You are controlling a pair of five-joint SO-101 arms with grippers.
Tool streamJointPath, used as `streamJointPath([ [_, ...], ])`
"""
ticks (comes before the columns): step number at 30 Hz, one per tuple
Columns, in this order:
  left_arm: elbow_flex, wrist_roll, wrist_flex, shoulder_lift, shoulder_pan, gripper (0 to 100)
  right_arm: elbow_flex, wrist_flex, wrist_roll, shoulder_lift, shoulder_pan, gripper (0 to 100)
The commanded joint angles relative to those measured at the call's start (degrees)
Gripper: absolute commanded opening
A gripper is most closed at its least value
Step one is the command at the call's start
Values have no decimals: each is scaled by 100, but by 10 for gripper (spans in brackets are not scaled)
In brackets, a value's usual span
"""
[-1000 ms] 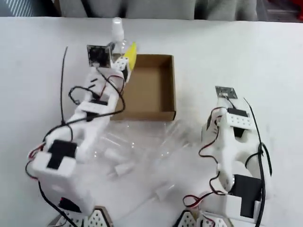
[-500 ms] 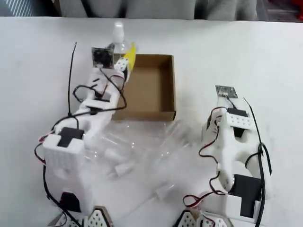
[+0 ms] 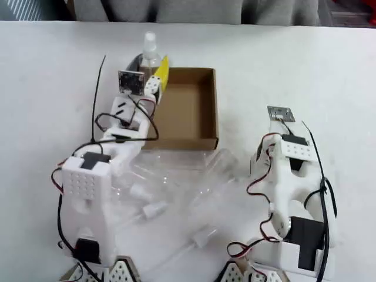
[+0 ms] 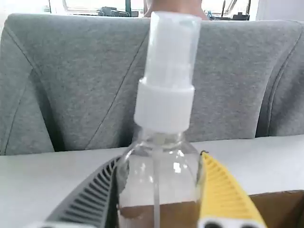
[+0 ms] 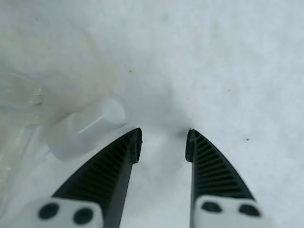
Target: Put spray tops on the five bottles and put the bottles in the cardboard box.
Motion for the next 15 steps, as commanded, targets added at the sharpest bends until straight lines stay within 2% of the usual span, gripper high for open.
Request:
streamJointPath([
  [1,-387,-18,-167,22,-57,20,9,-119,70,-163,40,134],
  [12,-396,-26,-158,101,-66,26,9,-127,70,-163,40,134],
  [15,-360,0,-105,101,-66,98,9,-127,70,-163,40,134],
])
